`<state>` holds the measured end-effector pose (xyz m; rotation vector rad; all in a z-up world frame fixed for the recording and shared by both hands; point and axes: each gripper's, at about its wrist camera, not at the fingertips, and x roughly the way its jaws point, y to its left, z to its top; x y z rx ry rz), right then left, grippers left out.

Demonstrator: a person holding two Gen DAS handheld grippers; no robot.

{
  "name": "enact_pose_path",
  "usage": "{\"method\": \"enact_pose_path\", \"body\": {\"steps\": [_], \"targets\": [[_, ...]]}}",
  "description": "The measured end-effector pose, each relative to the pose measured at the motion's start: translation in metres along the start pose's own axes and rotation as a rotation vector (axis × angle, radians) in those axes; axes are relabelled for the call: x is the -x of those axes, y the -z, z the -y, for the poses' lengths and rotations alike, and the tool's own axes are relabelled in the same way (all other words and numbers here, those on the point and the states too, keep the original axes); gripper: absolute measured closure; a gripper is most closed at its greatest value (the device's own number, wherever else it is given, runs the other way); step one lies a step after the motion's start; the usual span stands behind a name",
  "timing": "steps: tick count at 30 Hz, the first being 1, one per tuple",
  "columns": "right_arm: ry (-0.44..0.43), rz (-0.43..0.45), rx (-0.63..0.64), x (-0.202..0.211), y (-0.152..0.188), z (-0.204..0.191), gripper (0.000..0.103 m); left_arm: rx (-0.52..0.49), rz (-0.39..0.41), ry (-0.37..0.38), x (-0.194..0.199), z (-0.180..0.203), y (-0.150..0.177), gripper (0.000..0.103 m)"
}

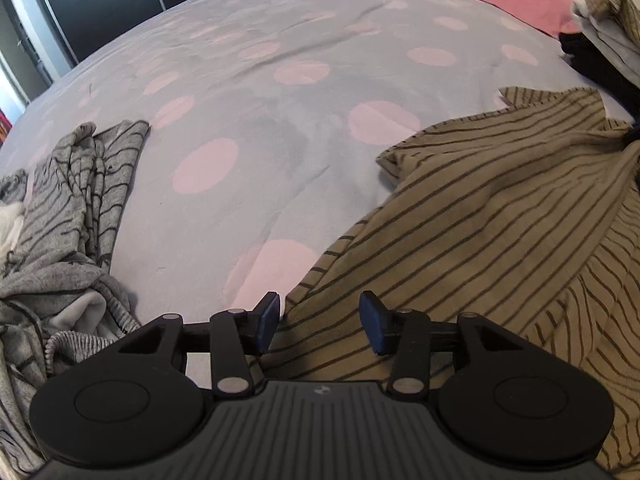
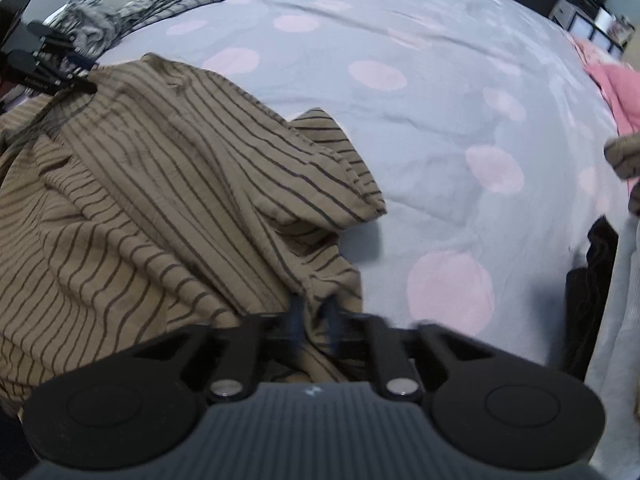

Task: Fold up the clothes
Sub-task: 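Lift the brown striped shirt high with both grippers and shake it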

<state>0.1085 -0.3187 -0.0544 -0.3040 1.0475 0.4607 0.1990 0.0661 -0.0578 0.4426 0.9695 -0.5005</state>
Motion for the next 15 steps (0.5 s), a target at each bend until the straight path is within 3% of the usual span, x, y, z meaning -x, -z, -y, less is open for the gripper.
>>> {"method": "enact_pose_path", "body": {"steps": [3, 9, 10, 12, 13, 15], "targets": [[0.003, 0.011, 0.002, 0.003, -0.001, -0.001, 0.099, 0.019, 0.016, 0.012, -0.003, -0.008, -0.005, 0.059], [0.006, 0.005, -0.009, 0.001, -0.003, 0.000, 0.099, -0.033, 0.010, 0.121, -0.020, -0.007, -0.008, 0.057], [0.007, 0.006, -0.010, 0.002, -0.002, 0.000, 0.099, -0.032, 0.006, 0.123, -0.023, -0.007, -0.007, 0.062], [0.010, 0.007, -0.013, 0.004, -0.003, 0.000, 0.099, -0.011, 0.015, 0.116, -0.024, -0.010, -0.007, 0.083], [0.017, 0.011, -0.014, 0.005, -0.003, 0.000, 0.100, 0.000, 0.022, 0.111, -0.023, -0.012, -0.007, 0.099], [0.044, 0.031, -0.013, 0.009, -0.003, -0.002, 0.101, 0.016, 0.038, 0.109, -0.015, -0.014, -0.007, 0.103]]}}
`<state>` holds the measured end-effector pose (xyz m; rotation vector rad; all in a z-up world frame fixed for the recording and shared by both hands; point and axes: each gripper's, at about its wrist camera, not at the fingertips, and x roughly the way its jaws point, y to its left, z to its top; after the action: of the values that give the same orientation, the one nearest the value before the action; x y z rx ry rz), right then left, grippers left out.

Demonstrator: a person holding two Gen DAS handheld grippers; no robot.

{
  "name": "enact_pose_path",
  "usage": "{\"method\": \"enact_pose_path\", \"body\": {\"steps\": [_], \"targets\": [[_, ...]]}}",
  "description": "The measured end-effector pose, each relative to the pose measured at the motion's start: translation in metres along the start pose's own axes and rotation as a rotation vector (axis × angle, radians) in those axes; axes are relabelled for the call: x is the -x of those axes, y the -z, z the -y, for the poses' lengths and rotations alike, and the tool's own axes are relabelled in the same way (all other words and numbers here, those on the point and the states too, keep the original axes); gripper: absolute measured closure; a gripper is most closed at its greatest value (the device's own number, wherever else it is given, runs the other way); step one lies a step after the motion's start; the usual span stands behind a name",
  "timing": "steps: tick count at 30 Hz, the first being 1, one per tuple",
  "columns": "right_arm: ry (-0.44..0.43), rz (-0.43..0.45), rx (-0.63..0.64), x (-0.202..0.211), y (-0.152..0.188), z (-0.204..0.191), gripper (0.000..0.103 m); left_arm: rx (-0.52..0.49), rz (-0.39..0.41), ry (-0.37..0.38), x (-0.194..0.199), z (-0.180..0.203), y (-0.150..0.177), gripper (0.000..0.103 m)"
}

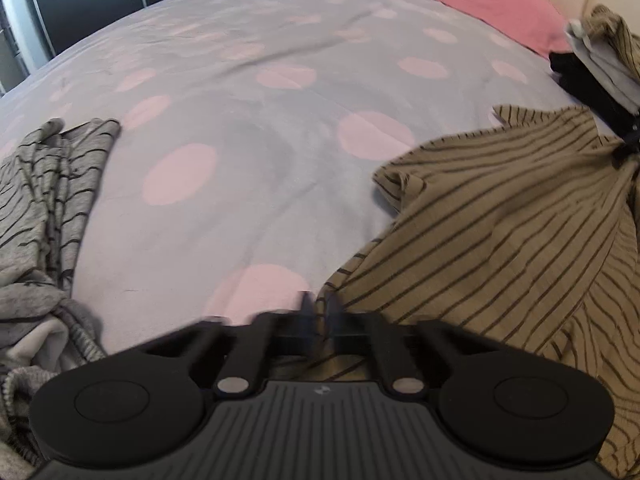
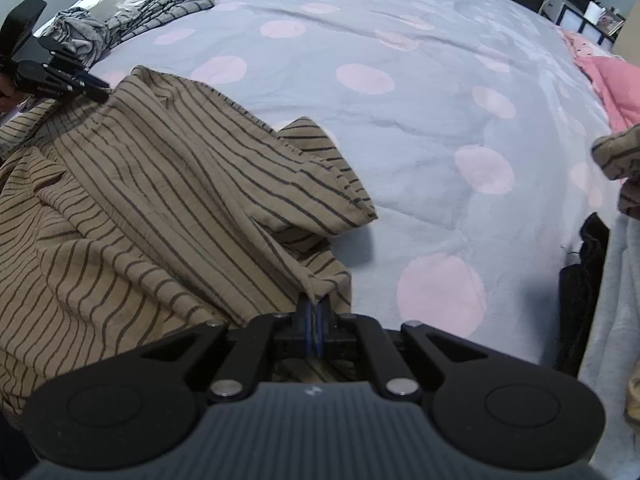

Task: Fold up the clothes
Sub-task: 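Lift the brown striped shirt high with both grippers and shake it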

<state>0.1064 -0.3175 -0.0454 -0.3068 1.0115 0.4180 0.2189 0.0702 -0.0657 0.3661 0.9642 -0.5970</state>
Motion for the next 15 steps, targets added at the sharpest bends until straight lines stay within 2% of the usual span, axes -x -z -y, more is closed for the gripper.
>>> {"method": "enact_pose_path", "body": {"steps": [2, 6, 11, 15], "targets": [[0.046, 0.030, -0.002, 0.008, -0.002, -0.002, 0.101, 0.000, 0.026, -0.026, 0.013, 0.003, -0.001, 0.103], [0.137, 0.147, -0.029, 0.040, -0.008, -0.008, 0.101, 0.053, 0.115, -0.126, 0.063, 0.008, -0.005, 0.103], [0.253, 0.346, -0.030, 0.106, -0.018, -0.030, 0.102, 0.104, 0.309, -0.243, 0.163, 0.028, -0.012, 0.103], [0.336, 0.545, -0.015, 0.182, -0.022, -0.052, 0.102, 0.128, 0.482, -0.317, 0.255, 0.048, -0.011, 0.103]]}}
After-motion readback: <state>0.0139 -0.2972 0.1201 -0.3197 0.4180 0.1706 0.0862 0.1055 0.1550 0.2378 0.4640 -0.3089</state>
